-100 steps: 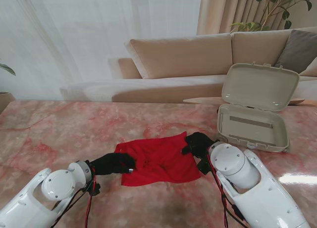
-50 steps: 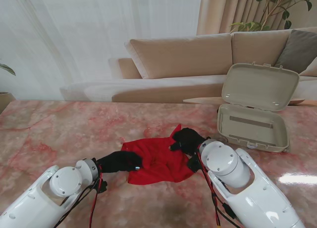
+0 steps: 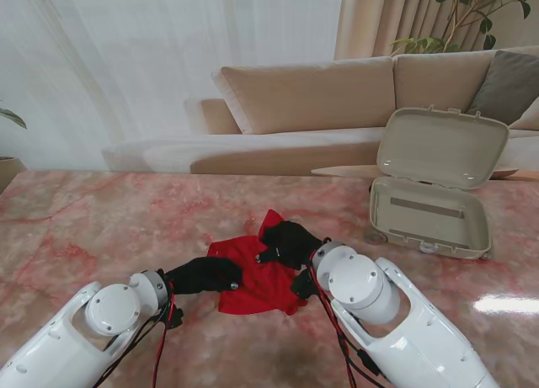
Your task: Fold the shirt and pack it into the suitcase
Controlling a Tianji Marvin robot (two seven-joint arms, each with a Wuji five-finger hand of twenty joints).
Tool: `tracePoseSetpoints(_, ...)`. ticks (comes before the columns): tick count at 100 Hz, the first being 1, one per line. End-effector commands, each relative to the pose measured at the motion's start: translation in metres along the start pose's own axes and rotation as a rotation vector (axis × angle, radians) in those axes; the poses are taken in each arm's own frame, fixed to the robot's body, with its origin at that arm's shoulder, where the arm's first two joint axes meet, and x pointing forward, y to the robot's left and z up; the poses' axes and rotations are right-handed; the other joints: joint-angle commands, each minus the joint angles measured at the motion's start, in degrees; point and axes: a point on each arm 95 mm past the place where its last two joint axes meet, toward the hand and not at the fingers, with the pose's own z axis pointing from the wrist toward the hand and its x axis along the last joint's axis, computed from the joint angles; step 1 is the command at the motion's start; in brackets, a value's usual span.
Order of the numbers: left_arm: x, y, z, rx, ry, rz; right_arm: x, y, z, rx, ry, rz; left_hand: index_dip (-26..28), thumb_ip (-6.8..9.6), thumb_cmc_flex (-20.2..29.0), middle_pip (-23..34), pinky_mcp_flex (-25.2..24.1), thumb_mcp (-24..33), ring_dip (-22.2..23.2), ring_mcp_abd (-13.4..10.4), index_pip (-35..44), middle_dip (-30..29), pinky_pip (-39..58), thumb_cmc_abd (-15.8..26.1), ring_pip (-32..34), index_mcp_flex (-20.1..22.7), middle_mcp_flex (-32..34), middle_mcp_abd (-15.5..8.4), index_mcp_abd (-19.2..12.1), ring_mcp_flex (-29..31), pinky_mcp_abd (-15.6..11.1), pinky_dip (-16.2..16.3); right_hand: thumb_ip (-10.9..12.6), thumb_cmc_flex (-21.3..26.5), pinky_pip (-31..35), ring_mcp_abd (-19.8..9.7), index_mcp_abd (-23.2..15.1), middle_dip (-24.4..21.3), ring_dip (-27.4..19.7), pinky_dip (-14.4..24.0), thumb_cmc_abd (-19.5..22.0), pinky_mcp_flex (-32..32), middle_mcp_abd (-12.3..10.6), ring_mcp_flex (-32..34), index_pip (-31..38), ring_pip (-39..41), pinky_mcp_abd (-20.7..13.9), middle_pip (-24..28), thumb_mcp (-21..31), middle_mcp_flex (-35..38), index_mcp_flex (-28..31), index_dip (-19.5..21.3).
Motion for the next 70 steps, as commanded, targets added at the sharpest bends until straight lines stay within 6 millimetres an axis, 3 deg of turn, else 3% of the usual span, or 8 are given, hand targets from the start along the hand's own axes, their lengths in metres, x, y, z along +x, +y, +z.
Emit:
tracePoseSetpoints(1, -0.013, 0.016, -0.002, -0.032, -0.039, -0.022, -0.004, -0.014, 0.005, 0.049, -0.008, 0.027, -0.89, 1.07, -0.47, -0.54, -0.27, -0.99, -4.47, 4.32, -0.80, -0.44, -6.51, 2.29, -6.61, -0.11, -1.40, -0.45, -0.26, -1.51, 3.23, -3.78, 1.41, -0.50, 7.24, -8.45, -0.62, 0.55, 0.82, -1.56, -1.02, 1.95, 6.32, 2.46, 2.01, 2.28, -3.49, 2.34, 1.55, 0.98, 1.10, 0.83)
tracePoseSetpoints(32, -0.014, 0.017, -0.007, -0.023, -0.045, -0.025, -0.003, -0.034, 0.024, 0.087, -0.008, 0.043, -0.82, 1.06, -0.40, -0.49, -0.25, -0.98, -4.46, 4.35, -0.72, -0.42, -6.51, 2.24, -6.59, -0.02, -1.40, -0.41, -0.22, -1.49, 3.26, -3.79, 1.49, -0.84, 6.80, -7.91, -1.11, 0.48, 0.43, -1.67, -0.80, 0.84, 6.13, 2.42, 1.80, 1.39, -2.96, 2.17, 1.56, 0.53, 0.79, 0.87)
tracePoseSetpoints(70, -0.015, 0.017, -0.009, -0.017, -0.039, -0.030, 0.013, -0.050, 0.036, 0.107, 0.030, 0.054, -0.64, 1.01, -0.20, -0.40, -0.20, -0.98, -4.42, 4.26, -0.38, -0.39, -6.52, 1.97, -6.51, 0.21, -1.28, -0.51, -0.46, -1.40, 3.14, -3.82, 1.28, -0.52, 6.22, -6.44, -1.31, 0.34, -0.22, -1.08, 0.07, -2.03, 5.91, 2.37, 1.80, -0.06, -1.81, 1.94, 0.98, -0.46, 0.12, 0.94)
